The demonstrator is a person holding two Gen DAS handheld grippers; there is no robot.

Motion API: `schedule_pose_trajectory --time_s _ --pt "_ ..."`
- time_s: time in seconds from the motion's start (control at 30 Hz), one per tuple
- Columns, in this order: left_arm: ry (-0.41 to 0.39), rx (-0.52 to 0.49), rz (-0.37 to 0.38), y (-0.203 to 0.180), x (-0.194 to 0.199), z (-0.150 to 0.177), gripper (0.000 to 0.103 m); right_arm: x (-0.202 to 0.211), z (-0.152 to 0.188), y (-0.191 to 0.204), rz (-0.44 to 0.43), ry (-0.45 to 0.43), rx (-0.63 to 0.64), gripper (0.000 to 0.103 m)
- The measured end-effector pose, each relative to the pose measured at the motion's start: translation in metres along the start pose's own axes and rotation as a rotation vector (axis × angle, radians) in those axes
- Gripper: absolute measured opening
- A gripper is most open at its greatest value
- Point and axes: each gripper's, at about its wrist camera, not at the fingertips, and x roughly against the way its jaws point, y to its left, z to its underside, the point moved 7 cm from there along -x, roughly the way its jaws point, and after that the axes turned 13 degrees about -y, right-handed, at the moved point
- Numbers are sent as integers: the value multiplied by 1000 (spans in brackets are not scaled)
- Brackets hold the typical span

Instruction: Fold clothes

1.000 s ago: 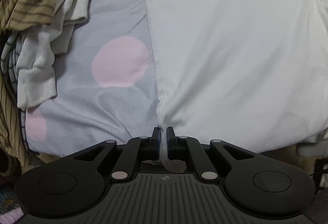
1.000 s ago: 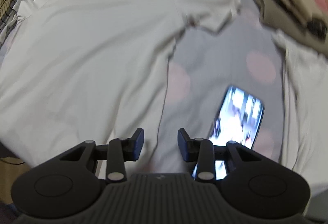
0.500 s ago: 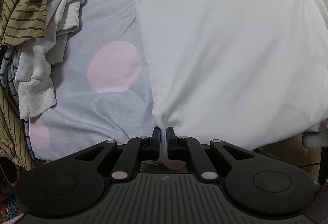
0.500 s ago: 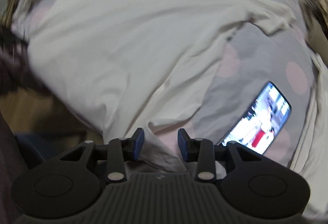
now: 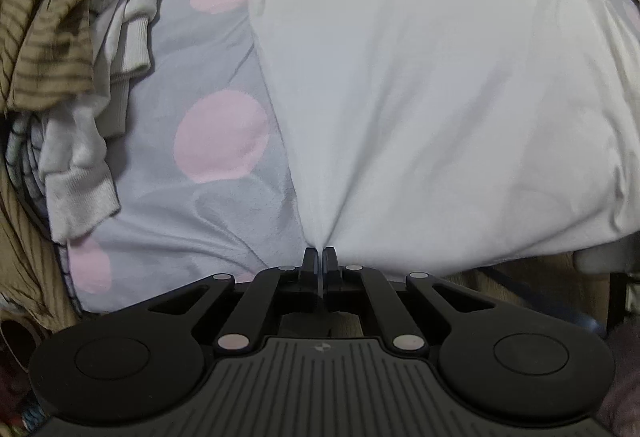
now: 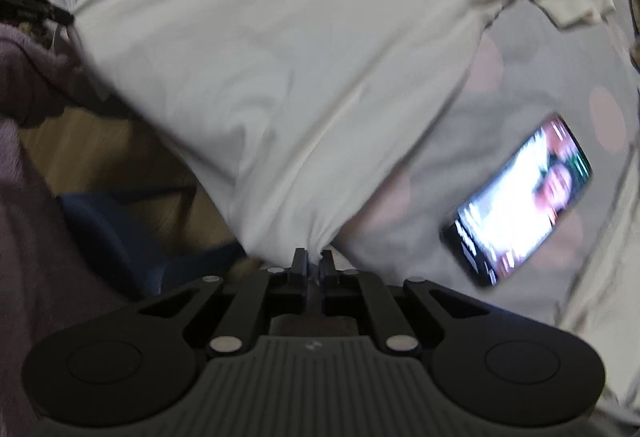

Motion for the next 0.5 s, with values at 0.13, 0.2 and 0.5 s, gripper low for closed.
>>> schedule_pose_trajectory --time_s 0.13,0.2,0.5 --pt "4 -48 -9 -4 6 -2 0 3 11 -8 26 66 -35 6" --pt "18 -59 -22 -11 0 5 0 1 14 -14 37 97 -60 6" --pt "97 -38 8 -12 -25 8 1 -47 26 -23 53 179 -90 13"
